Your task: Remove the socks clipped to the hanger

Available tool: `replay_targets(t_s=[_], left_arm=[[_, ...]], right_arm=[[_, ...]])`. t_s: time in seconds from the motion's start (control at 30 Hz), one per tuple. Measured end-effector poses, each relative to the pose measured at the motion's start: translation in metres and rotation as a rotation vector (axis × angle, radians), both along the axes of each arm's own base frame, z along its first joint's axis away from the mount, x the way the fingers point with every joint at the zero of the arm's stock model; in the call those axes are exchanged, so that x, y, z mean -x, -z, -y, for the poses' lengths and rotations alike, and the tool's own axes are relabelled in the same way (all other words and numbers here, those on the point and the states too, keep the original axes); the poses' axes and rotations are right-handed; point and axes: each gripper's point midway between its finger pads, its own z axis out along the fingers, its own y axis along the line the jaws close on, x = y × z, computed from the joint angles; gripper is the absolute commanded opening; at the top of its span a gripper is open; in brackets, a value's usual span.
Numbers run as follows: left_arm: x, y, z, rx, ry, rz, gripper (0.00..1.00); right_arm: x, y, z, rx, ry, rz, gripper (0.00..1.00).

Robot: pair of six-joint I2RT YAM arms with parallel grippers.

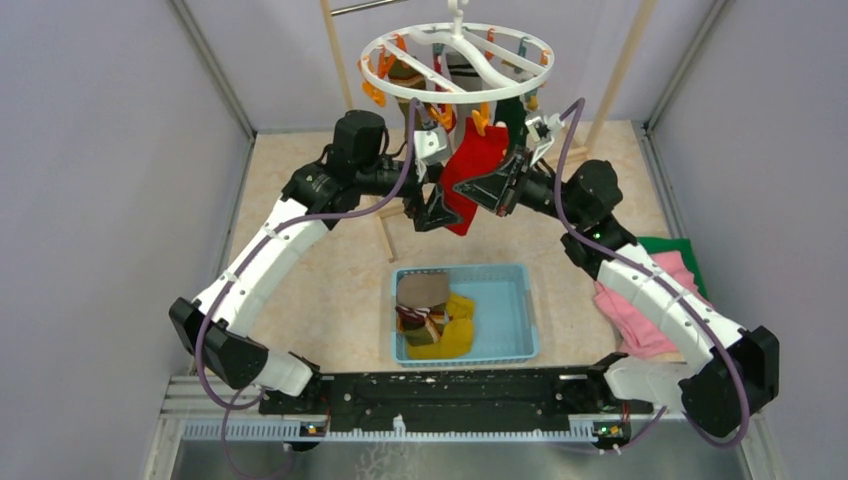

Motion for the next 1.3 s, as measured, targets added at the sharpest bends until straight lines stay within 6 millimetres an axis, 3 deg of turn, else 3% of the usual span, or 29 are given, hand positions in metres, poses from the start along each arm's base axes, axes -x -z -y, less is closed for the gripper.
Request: replay_targets(t_s=[0.2, 0.33, 0.43, 0.57, 0.67, 0.7, 0.8, 0.87, 1.1, 1.2, 1.3], left_arm=[[0.001, 0.002, -0.002, -0.008, 0.017, 0.012, 0.94], [-0.001, 0.003, -0.011, -0.013, 0.016, 0.009, 0.80], [0.000, 0.002, -0.014, -0.004, 0.029, 0.000, 0.62], [0.007, -0.001, -0.012, 0.020, 0.064, -0.022, 0.19], [0.010, -0.002, -0.011, 0.033, 0.084, -0.031, 0.00], [0.011, -0.002, -0.010, 0.035, 0.087, -0.036, 0.00], [0.012, 0.001, -0.010, 0.037, 0.093, -0.045, 0.00], [0.012, 0.002, -0.010, 0.035, 0.092, -0.050, 0.00], [0.015, -0.001, -0.013, 0.039, 0.092, -0.043, 0.00], [0.022, -0.005, -0.015, 0.045, 0.105, -0.044, 0.00], [0.028, -0.009, -0.017, 0.055, 0.119, -0.047, 0.00]], right_arm=[[0.000, 0.000, -0.002, 0.009, -0.009, -0.029, 0.00], [0.001, -0.001, -0.003, 0.007, -0.022, -0.041, 0.04], [0.001, -0.001, -0.005, 0.001, -0.037, -0.059, 0.13], [-0.001, 0.004, -0.009, 0.000, -0.057, -0.088, 0.24], [-0.001, 0.007, -0.010, 0.002, -0.059, -0.102, 0.30], [-0.001, 0.006, -0.010, 0.001, -0.059, -0.101, 0.34], [-0.001, 0.002, -0.010, 0.003, -0.057, -0.099, 0.58], [-0.005, -0.003, -0.009, 0.019, -0.037, -0.090, 0.67], [-0.026, -0.051, 0.017, 0.062, 0.106, 0.035, 0.81], [-0.038, -0.057, 0.034, 0.057, 0.150, 0.058, 0.83], [-0.046, -0.057, 0.038, 0.050, 0.154, 0.064, 0.84]])
